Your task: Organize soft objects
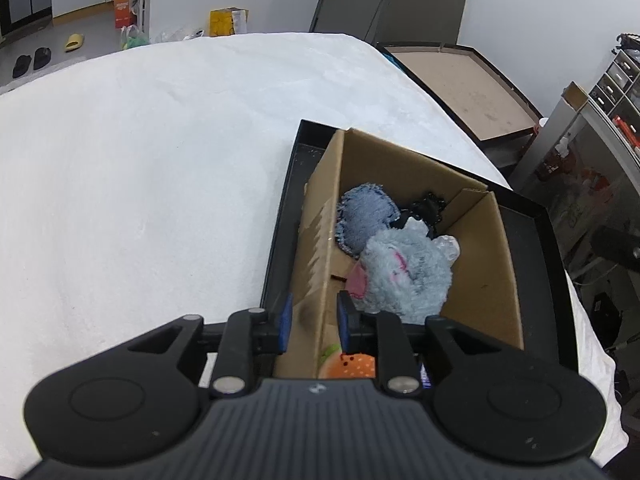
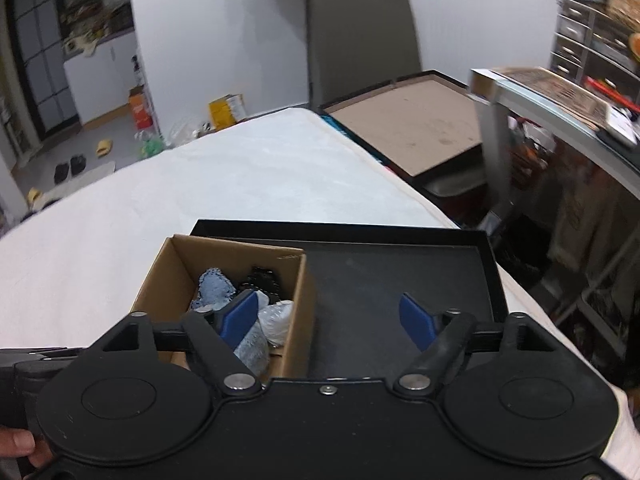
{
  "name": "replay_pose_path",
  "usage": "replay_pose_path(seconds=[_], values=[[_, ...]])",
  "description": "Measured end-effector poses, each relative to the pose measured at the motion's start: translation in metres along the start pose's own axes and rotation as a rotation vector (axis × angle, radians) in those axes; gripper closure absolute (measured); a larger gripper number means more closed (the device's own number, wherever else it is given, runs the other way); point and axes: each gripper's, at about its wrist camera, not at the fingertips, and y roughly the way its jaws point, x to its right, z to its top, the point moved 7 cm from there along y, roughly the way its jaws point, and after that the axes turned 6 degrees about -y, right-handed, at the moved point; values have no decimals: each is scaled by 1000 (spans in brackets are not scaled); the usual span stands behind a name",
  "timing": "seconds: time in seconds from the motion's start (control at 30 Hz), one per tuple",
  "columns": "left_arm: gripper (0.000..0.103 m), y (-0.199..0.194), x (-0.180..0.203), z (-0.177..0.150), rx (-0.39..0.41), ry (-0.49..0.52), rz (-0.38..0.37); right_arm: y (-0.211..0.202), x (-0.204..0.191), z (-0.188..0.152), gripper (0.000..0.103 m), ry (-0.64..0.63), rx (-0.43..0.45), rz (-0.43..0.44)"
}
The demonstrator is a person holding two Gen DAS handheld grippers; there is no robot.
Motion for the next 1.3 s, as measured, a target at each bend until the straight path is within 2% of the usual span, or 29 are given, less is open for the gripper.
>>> replay_pose_path(seconds=[0.17,0.27,0.4,0.57,0.77,1.0,1.3], values=[[55,-22,15,5,29,29,-15,-18,13,-7,11,28,16,1],[48,-37,25,5,37,58,-20,-28,17,-8,5,59,27,15],[46,-53,37,4,34,96,-13,-41,26,-9,0,111,45,36],[29,-75,48,4,35,126,-18,-53,37,-13,0,169,39,58],[21,-105,60,0,33,147,-26,-70,42,-19,0,204,31,87],[17,-137,71,-8,34,165,-35,-97,50,-22,0,242,69,105],[12,-167,74,-18,46,160,-23,-126,51,-24,0,199,99,85]])
